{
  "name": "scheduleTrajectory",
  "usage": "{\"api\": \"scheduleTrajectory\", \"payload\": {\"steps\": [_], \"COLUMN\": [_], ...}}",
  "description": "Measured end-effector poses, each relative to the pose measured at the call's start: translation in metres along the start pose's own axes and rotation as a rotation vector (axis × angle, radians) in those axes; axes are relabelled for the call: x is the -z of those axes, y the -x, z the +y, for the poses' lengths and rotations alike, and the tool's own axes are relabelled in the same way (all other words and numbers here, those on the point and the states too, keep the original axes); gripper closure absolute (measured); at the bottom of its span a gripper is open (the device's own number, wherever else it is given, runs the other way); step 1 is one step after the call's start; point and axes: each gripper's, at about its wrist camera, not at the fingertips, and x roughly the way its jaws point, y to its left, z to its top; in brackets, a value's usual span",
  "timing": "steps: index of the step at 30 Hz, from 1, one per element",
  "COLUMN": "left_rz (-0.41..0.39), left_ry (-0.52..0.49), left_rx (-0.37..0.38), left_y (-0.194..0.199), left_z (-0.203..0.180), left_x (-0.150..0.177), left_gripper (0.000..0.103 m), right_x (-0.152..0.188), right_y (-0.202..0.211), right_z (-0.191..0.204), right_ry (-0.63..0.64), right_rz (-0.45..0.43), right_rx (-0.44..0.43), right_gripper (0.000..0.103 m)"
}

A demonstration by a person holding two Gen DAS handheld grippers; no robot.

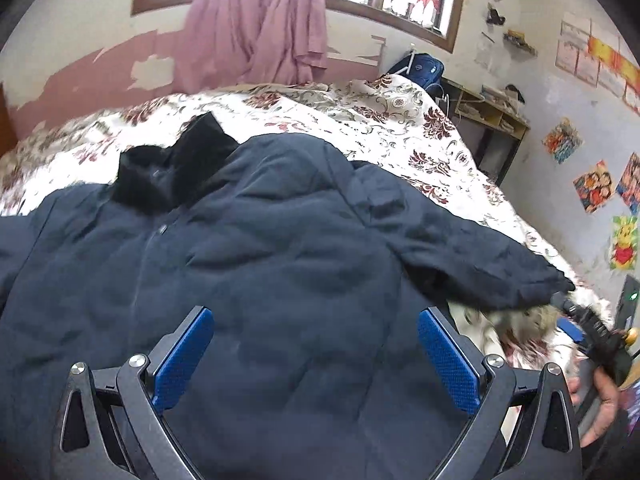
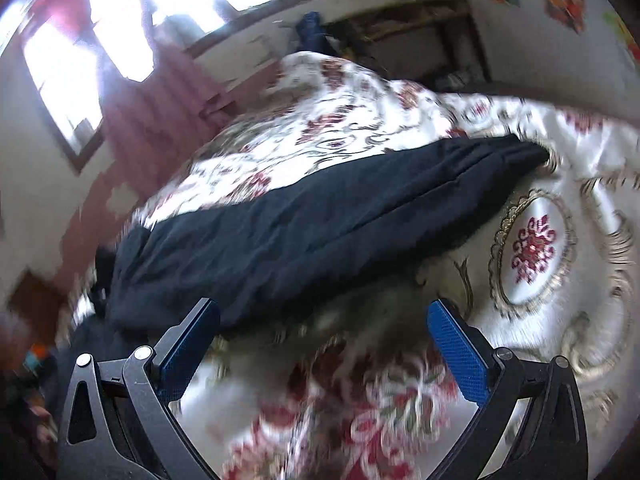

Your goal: Fold large clothes

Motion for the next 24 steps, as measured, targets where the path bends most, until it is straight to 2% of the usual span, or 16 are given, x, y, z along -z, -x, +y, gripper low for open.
{"api": "scheduleTrajectory", "payload": {"steps": [1, 2, 3, 5, 7, 9, 10, 12, 14, 16, 19, 21, 24], "left_rz": [0.006, 0.015, 0.024, 0.033, 0.04, 0.054, 0.067, 0.102, 0.152, 0.146, 0.147, 0.149, 0.161], "left_ry": [-0.007, -0.01, -0.002, 0.018, 0.04, 0.042, 0.035, 0.014, -0.008, -0.039, -0.037, -0.016, 0.02], "left_rx": [-0.007, -0.006, 0.004, 0.018, 0.039, 0.049, 0.05, 0.048, 0.018, -0.012, -0.008, 0.024, 0.068], "left_y": [-0.011, -0.024, -0.032, -0.047, -0.062, -0.074, -0.08, -0.094, -0.109, -0.113, -0.114, -0.11, -0.096], "left_z": [-0.004, -0.008, -0.008, -0.008, -0.008, -0.01, -0.012, -0.017, -0.022, -0.026, -0.025, -0.02, -0.003], "left_x": [-0.006, -0.011, -0.015, -0.021, -0.027, -0.03, -0.03, -0.027, -0.021, -0.015, -0.015, -0.017, -0.018], "left_gripper": [0.0, 0.0, 0.0, 0.0, 0.0, 0.0, 0.0, 0.0, 0.0, 0.0, 0.0, 0.0, 0.0], "right_x": [-0.004, -0.008, -0.011, -0.013, -0.014, -0.016, -0.017, -0.02, -0.024, -0.031, -0.043, -0.053, -0.065], "right_y": [-0.007, -0.014, -0.019, -0.026, -0.032, -0.04, -0.046, -0.054, -0.057, -0.052, -0.037, -0.019, 0.012], "right_z": [-0.007, -0.014, -0.02, -0.03, -0.044, -0.051, -0.055, -0.06, -0.056, -0.043, -0.008, 0.012, 0.063], "right_ry": [-0.048, -0.09, -0.124, -0.178, -0.232, -0.267, -0.285, -0.302, -0.286, -0.23, -0.133, -0.077, 0.073], "right_rz": [-0.002, -0.012, -0.024, -0.06, -0.099, -0.101, -0.1, -0.116, -0.151, -0.189, -0.262, -0.299, -0.362], "right_rx": [-0.003, -0.006, 0.0, -0.017, -0.016, -0.001, -0.01, -0.014, -0.001, 0.018, 0.037, 0.024, 0.009], "right_gripper": [0.002, 0.007, 0.019, 0.028, 0.043, 0.061, 0.064, 0.082, 0.09, 0.093, 0.096, 0.096, 0.096]}}
